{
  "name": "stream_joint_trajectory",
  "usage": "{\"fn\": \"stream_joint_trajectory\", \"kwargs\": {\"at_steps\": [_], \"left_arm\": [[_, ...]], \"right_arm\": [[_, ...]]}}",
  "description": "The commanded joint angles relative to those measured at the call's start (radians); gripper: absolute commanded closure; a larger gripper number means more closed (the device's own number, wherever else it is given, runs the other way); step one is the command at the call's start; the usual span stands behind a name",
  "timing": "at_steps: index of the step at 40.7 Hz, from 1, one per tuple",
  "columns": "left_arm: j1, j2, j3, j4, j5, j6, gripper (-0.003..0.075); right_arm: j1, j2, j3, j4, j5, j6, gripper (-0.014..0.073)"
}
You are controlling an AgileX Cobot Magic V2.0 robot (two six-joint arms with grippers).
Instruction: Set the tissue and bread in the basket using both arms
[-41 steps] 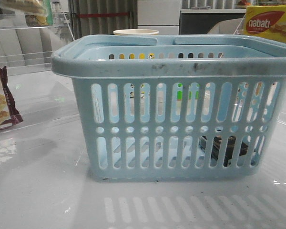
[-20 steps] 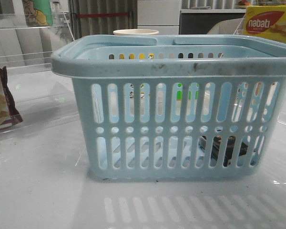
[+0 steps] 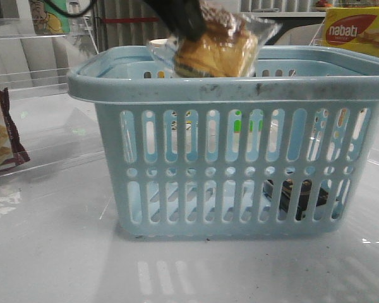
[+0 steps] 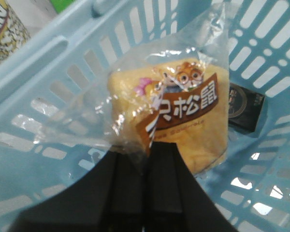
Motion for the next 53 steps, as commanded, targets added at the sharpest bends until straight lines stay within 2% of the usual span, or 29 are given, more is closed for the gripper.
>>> {"fn": "stream_joint_trajectory", "kwargs": {"at_steps": [1, 4, 9, 11, 13, 22, 28, 43, 53], "left_arm": [[-0.008, -0.009, -0.028, -0.01, -0.061, 0.0, 0.0609], [-0.008, 0.006, -0.028, -0.016, -0.061, 0.0, 0.0524], [-0.008, 0.006, -0.028, -0.038, -0.059, 0.0, 0.0299], [-0.008, -0.003, -0.028, -0.038, -0.053, 0.0, 0.0236], [-0.008, -0.017, -0.028, -0.038, -0.051, 0.0, 0.0211], [-0.008, -0.148, -0.026, -0.039, 0.013, 0.0, 0.0211], [-0.008, -0.297, 0.06, -0.042, -0.001, 0.0, 0.0211], [-0.008, -0.719, 0.459, -0.026, -0.051, -0.012, 0.0211], [-0.008, -0.974, 0.709, 0.09, -0.063, -0.151, 0.0211]], "right_arm": [[0.002, -0.004, -0.027, -0.003, -0.072, -0.008, 0.0043], [0.002, -0.004, -0.027, -0.003, -0.072, -0.008, 0.0043], [0.002, -0.004, -0.027, -0.003, -0.072, -0.008, 0.0043], [0.002, -0.004, -0.027, -0.003, -0.072, -0.008, 0.0043], [0.002, -0.004, -0.027, -0.003, -0.072, -0.008, 0.0043], [0.002, -0.004, -0.027, -0.003, -0.072, -0.008, 0.0043], [0.002, -0.004, -0.027, -0.003, -0.072, -0.008, 0.0043], [0.002, -0.004, -0.027, -0.003, -0.075, -0.008, 0.0043], [0.002, -0.004, -0.027, -0.003, -0.075, -0.008, 0.0043]]}}
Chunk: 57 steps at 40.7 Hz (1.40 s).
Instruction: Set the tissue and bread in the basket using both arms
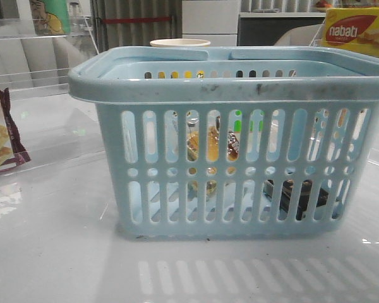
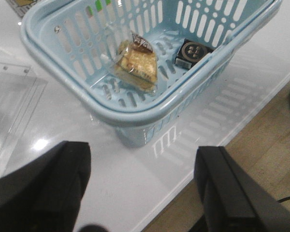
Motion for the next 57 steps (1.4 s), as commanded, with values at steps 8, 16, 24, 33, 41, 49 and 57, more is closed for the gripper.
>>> {"fn": "stream_joint_trajectory", "kwargs": {"at_steps": [8, 16, 24, 33, 41, 49, 57], "left_arm": [[-0.006, -0.245, 0.177, 0.042, -0.07, -0.062, 0.0211], [-0.006, -0.336, 0.253, 0.042, -0.07, -0.062, 0.0212], [-0.006, -0.338, 0.277, 0.042, -0.074, -0.062, 0.0258], [-0.006, -0.338, 0.296, 0.042, -0.089, -0.062, 0.0458], [-0.006, -0.338, 0.296, 0.042, -0.089, -0.062, 0.0627], [-0.006, -0.338, 0.296, 0.042, -0.089, -0.062, 0.0629], [-0.006, -0.338, 0.296, 0.042, -0.089, -0.062, 0.0629]], "right_arm": [[0.002, -0.004, -0.027, -0.003, -0.07, -0.008, 0.0043], [0.0, -0.004, -0.027, -0.008, -0.037, -0.008, 0.0043], [0.0, -0.004, -0.027, -0.048, 0.026, -0.008, 0.0232], [0.0, -0.004, -0.027, -0.048, 0.049, -0.008, 0.0573], [0.0, -0.004, -0.027, -0.048, 0.063, -0.008, 0.0566], [0.0, -0.004, -0.027, -0.048, 0.076, -0.008, 0.0566], [0.0, -0.004, -0.027, -0.048, 0.076, -0.008, 0.0566]]}}
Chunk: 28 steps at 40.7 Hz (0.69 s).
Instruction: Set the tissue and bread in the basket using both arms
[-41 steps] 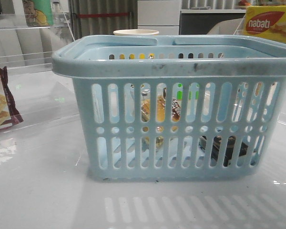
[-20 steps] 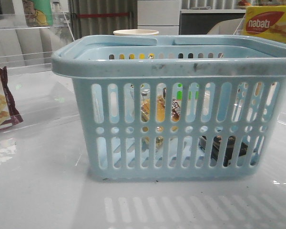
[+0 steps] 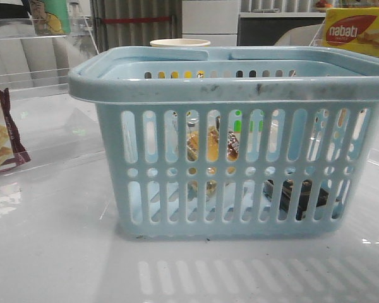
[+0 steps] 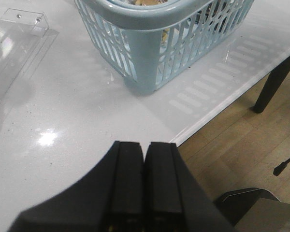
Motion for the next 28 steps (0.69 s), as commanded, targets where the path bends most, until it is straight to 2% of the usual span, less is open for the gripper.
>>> {"fn": "stream_joint_trajectory", "kwargs": {"at_steps": [1, 9, 18, 28], "left_arm": [[-0.006, 0.003, -0.027, 0.0, -0.077, -0.011, 0.0629], [0.019, -0.056, -0.02, 0.028, -0.09, -0.011, 0.0629], [0.238, -0.238, 0.095, 0.026, -0.28, -0.011, 0.0629], [0.487, -0.412, 0.315, -0.081, -0.48, -0.011, 0.0629]], "right_arm": [[0.0, -0.004, -0.027, -0.012, -0.06, -0.006, 0.0566], [0.0, -0.004, -0.027, -0.012, -0.06, -0.006, 0.0566], [0.0, -0.004, -0.027, -0.012, -0.06, -0.006, 0.0566], [0.0, -0.004, -0.027, -0.012, -0.06, -0.006, 0.0566]]}}
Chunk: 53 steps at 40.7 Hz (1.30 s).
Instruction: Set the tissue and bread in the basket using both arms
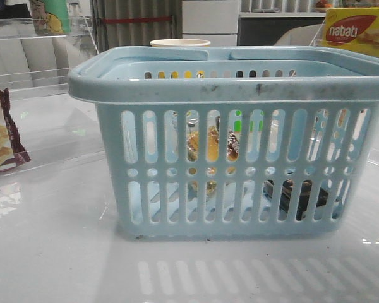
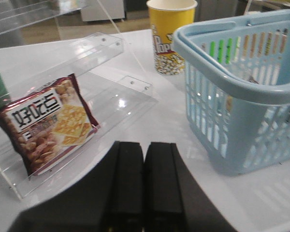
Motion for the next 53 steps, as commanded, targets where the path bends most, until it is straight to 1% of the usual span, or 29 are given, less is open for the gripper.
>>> {"fn": "stream_joint_trajectory", "kwargs": {"at_steps": [1, 8, 17, 19, 24, 53], "left_arm": [[0.076, -0.038, 0.063, -0.036, -0.197, -0.011, 0.0629], [0.163, -0.099, 0.21, -0.036, -0.391, -0.011, 0.0629], [0.207, -0.149, 0.35, -0.033, -0.6, -0.011, 0.0629], [0.214, -0.149, 0.343, -0.024, -0.568, -0.01, 0.0629], [0.214, -0.149, 0.346, -0.001, -0.564, -0.01, 0.0629], [0.214, -0.149, 0.346, -0.001, -0.564, -0.01, 0.0629]], "right_arm": [[0.0, -0.004, -0.027, -0.011, -0.061, -0.006, 0.0566], [0.0, -0.004, -0.027, -0.011, -0.061, -0.006, 0.0566], [0.0, -0.004, -0.027, -0.011, -0.061, -0.006, 0.0566], [0.0, -0.004, -0.027, -0.011, -0.062, -0.006, 0.0566], [0.0, -0.004, -0.027, -0.011, -0.061, -0.006, 0.0566], [0.0, -0.004, -0.027, -0.011, -0.061, -0.006, 0.0566]]}}
